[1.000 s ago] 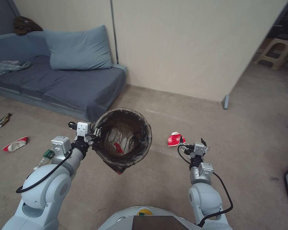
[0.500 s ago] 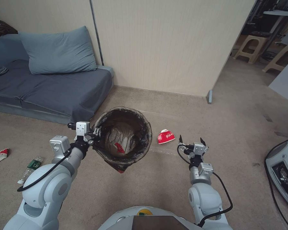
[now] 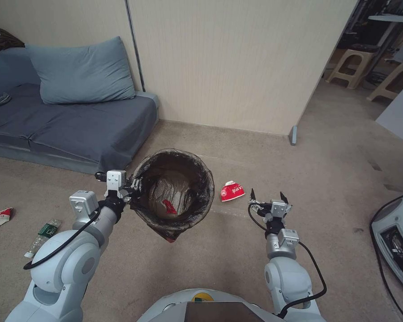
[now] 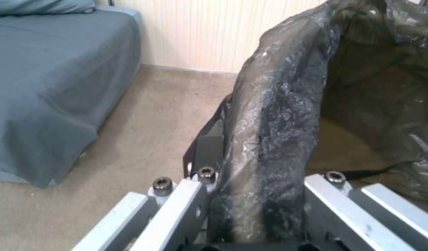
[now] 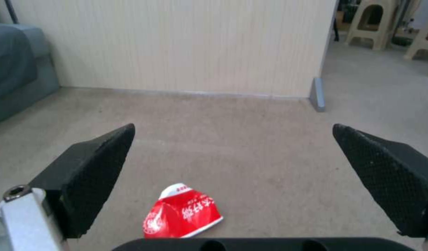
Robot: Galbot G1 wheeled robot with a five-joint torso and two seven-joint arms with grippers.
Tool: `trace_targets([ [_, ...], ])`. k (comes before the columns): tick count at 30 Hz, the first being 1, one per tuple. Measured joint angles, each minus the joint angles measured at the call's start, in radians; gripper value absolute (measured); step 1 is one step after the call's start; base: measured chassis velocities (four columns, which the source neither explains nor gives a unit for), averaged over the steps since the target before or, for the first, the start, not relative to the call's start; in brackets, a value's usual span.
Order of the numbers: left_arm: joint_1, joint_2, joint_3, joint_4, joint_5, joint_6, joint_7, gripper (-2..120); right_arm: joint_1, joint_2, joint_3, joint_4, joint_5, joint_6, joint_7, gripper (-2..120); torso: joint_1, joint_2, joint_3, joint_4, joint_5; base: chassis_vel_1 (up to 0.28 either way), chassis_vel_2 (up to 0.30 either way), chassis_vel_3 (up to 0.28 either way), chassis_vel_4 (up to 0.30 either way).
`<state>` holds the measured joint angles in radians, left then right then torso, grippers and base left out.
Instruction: Pick up the trash bin, then pick up the garbage from the floor and place it into the trash bin.
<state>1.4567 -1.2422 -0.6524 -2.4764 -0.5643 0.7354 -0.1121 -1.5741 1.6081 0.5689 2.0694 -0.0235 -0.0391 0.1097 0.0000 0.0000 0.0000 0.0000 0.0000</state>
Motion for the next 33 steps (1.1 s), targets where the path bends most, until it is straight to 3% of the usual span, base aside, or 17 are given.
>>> trace_targets([
  [12,0.000,-0.001,-0.005,-0.003,0.006,0.000,0.008,5,0.001,0.000,0.003,-0.004,0.000,0.012,-0.014,100,0.000,0.000,0.000,0.0000,0.0000,-0.030,0.029,0.022,-0.030],
  [33,-0.001,0.007,-0.008,0.002,0.009,0.000,0.017,5,0.005,0.000,0.005,-0.015,-0.006,0.018,-0.022,100,0.000,0.000,0.000,0.0002,0.0001,-0.106,0.104,0.104,-0.102],
])
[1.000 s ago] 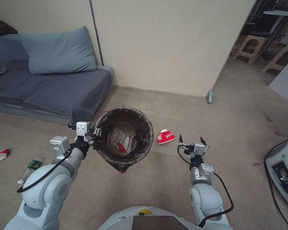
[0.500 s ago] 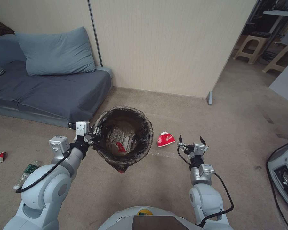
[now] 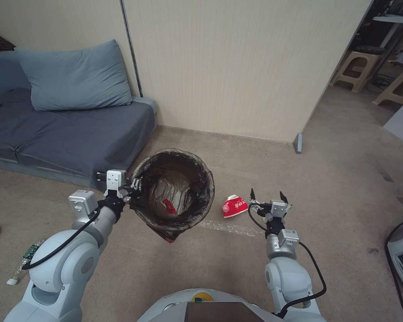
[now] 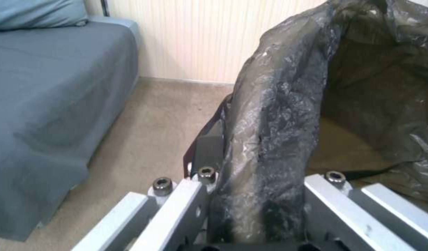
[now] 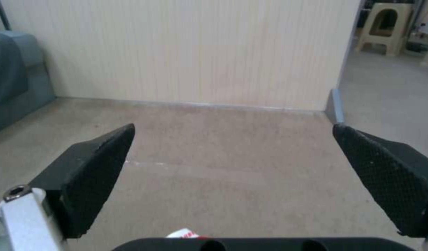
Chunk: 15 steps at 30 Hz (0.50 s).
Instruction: Pick up the trash bin, then pick up the garbage from the floor and place it into the trash bin.
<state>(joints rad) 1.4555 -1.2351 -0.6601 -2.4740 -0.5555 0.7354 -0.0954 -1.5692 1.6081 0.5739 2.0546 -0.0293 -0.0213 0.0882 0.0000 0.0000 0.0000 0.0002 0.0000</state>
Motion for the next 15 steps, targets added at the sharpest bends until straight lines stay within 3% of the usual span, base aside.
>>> trace_targets([
  [8,-0.002,0.002,-0.001,0.008,0.003,0.000,0.001,5,0.017,0.000,-0.005,-0.002,0.008,-0.032,0.016,100,0.000,0.000,0.000,-0.0002,-0.0001,-0.025,0.021,0.019,-0.024],
  [15,0.001,0.004,-0.004,0.008,0.006,0.000,0.007,5,0.071,-0.036,-0.008,-0.007,0.067,-0.130,0.038,100,0.000,0.000,0.000,-0.0001,0.0000,0.000,0.000,0.000,0.000],
])
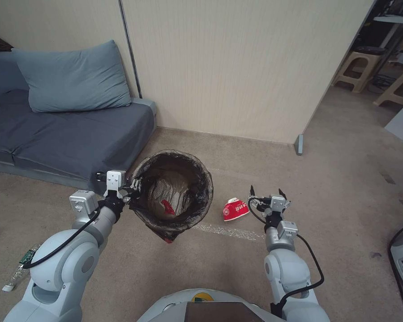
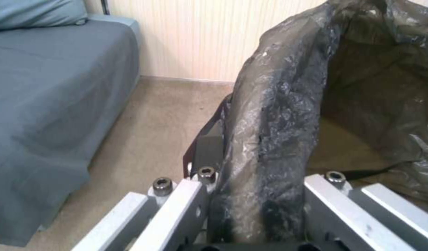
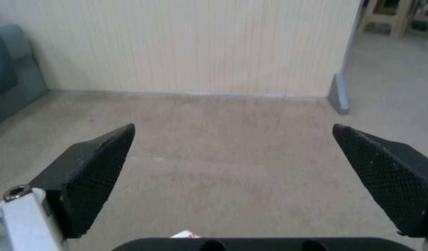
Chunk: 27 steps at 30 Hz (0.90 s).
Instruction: Pick up the trash bin, then pick up the garbage from the floor and place it into the trash bin.
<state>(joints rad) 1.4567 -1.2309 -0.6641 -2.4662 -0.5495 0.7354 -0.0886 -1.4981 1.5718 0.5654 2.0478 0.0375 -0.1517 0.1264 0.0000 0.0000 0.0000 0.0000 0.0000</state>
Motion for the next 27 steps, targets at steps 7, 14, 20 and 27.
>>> trace_targets([
  [7,0.003,0.001,-0.002,0.001,0.002,0.000,0.000,5,0.096,-0.067,-0.038,-0.030,0.186,-0.258,0.099,100,0.000,0.000,0.000,-0.0001,-0.0001,0.000,0.000,0.000,0.000],
  [14,0.011,0.002,-0.012,-0.004,0.003,0.000,-0.008,5,0.327,-0.133,-0.058,-0.152,0.699,-0.567,0.369,100,0.000,0.000,0.000,0.0000,0.0000,0.000,0.000,0.000,0.000],
  [20,0.016,0.004,-0.019,-0.010,0.007,0.000,-0.011,5,0.453,-0.132,-0.073,-0.263,0.942,-0.598,0.536,100,0.000,0.000,0.000,0.0004,0.0000,0.000,0.000,0.000,0.000],
  [27,0.016,0.004,-0.022,-0.011,0.012,0.000,-0.004,5,0.496,-0.084,-0.070,-0.367,0.968,-0.595,0.585,100,0.000,0.000,0.000,-0.0002,-0.0001,0.000,0.000,0.000,0.000],
])
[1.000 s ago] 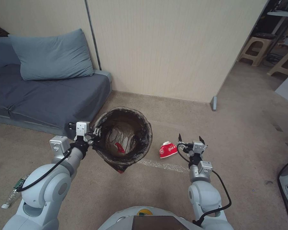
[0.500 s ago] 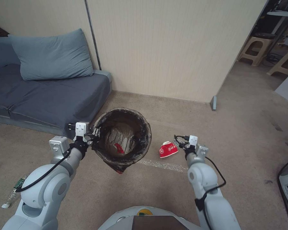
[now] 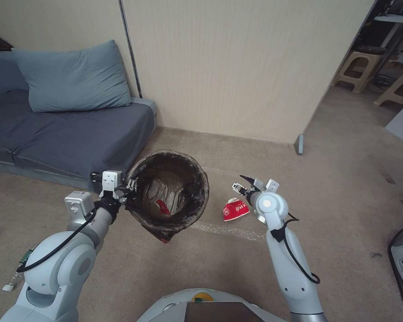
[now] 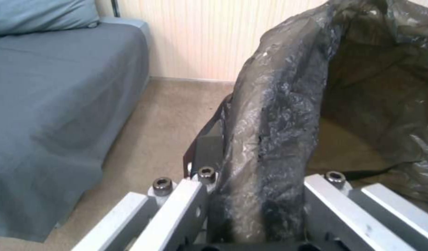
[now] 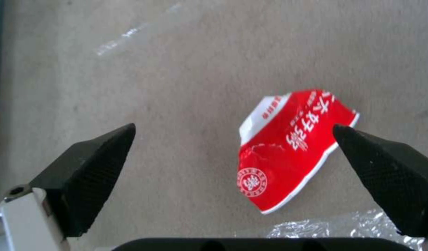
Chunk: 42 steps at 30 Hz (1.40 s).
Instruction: Pick up the trash bin, then pick up the garbage from the floor and place it into the trash bin.
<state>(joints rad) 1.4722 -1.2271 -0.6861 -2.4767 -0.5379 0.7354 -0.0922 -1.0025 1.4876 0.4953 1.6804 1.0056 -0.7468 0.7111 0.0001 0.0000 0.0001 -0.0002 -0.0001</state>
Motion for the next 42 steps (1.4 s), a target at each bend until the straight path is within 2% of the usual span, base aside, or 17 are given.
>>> trace_targets([
  [9,-0.002,0.000,0.005,0.012,0.004,0.000,0.013,5,0.044,0.054,0.039,-0.154,-0.035,0.030,-0.018,100,0.000,0.000,0.000,0.0001,0.0000,0.000,0.000,0.000,0.000],
  [20,-0.003,-0.002,0.011,0.017,0.011,0.000,0.021,5,0.120,0.098,0.071,-0.287,-0.061,0.089,-0.058,100,0.000,0.000,0.000,0.0002,-0.0001,0.000,0.000,0.000,0.000],
  [42,-0.001,-0.004,0.015,0.021,0.020,0.000,0.036,5,0.204,0.118,0.134,-0.429,-0.079,0.121,-0.097,100,0.000,0.000,0.000,0.0002,0.0001,0.000,0.000,0.000,0.000],
])
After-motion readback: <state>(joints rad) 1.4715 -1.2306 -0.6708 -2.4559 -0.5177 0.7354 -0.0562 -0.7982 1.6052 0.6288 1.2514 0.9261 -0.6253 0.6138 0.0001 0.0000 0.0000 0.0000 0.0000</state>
